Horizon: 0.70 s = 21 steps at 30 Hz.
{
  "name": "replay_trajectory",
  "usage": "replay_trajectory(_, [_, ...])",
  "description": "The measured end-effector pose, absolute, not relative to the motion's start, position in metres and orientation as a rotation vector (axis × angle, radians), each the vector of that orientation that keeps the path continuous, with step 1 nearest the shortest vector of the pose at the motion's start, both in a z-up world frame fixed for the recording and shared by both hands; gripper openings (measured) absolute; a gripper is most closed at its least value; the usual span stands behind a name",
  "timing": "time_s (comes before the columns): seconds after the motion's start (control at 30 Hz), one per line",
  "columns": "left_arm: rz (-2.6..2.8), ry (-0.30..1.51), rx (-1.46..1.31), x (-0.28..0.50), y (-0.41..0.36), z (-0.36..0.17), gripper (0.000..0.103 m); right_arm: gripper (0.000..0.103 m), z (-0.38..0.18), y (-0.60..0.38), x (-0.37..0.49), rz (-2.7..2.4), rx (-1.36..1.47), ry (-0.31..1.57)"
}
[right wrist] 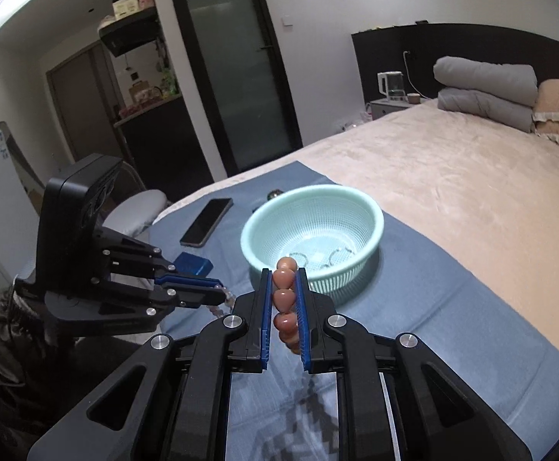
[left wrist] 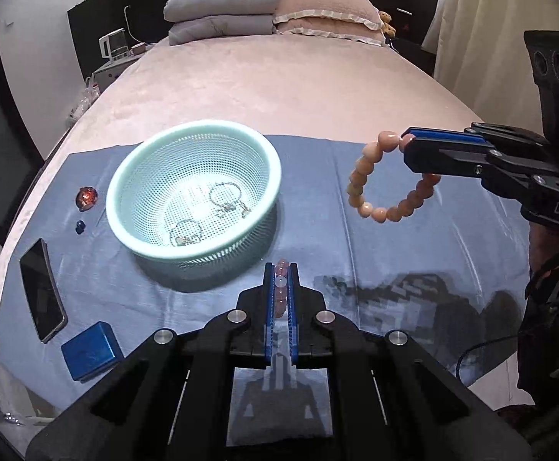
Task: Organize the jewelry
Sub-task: 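Carry the necklace and bracelet over the green basket and open both tools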
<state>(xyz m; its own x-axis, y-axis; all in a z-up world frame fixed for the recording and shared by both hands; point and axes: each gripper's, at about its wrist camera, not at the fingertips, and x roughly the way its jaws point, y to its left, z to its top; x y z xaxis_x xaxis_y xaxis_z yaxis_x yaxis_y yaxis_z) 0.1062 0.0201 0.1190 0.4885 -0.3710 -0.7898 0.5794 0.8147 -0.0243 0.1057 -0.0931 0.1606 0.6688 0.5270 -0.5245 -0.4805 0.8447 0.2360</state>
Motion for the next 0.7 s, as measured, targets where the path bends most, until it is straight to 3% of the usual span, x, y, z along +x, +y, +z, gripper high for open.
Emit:
replay_trajectory(0.37, [-0.555, 0.807, 0.300, 0.145, 0.028, 0.166, 0.006, 0.011, 0.193, -0.065, 0.151, 0.634, 0.029, 0.554])
replay_trajectory(0.7, [-0.570, 0.846, 0.284, 0.204, 0.027, 0.141, 0.006, 0.011, 0.165, -0.047, 0.218, 0.640, 0.008, 0.599])
